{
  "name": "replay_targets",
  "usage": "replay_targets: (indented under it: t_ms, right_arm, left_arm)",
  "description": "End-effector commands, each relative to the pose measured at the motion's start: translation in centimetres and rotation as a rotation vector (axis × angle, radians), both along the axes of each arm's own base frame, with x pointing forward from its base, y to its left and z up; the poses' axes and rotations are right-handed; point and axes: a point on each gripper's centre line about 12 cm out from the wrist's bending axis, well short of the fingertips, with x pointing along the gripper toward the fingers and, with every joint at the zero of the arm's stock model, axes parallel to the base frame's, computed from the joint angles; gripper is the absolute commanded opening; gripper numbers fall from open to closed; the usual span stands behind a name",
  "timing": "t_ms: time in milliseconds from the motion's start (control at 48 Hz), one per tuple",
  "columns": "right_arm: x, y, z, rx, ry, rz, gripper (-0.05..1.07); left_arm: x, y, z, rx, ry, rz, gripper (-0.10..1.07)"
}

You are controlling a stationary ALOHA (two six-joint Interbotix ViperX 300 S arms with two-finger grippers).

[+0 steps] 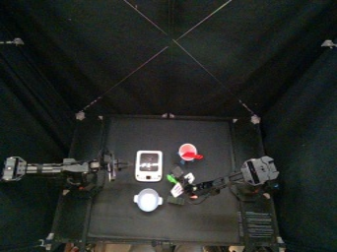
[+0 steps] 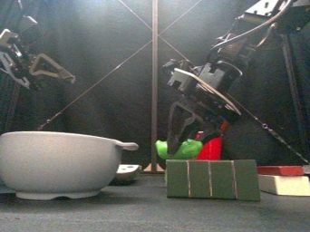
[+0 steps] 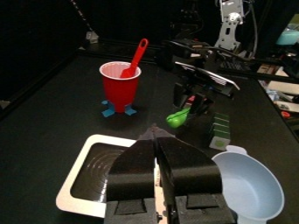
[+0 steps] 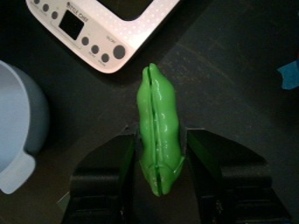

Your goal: Place peas on stove

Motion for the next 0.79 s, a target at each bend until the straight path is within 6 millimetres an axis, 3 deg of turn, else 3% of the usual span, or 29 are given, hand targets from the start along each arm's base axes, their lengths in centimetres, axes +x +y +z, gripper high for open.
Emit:
replay_targets:
  t_ms: [0, 458, 771]
  right_arm:
    - [0.4, -0.1, 2.1, 0.005, -0.054, -0.003, 0.67]
    - [3.0, -3.1, 4.0, -0.064, -0.127, -0.008, 0.67]
    - [6.2, -7.1, 4.7, -0.100, -0.174, -0.065, 0.67]
  left_arm:
    - [0.2, 0.1, 0.5, 0.002, -0.018, 0.003, 0.32]
    - [0.2, 0.1, 0.5, 0.003, -0.018, 0.002, 0.32]
    - [0.2, 0.0, 0.5, 0.003, -0.018, 0.001, 0.32]
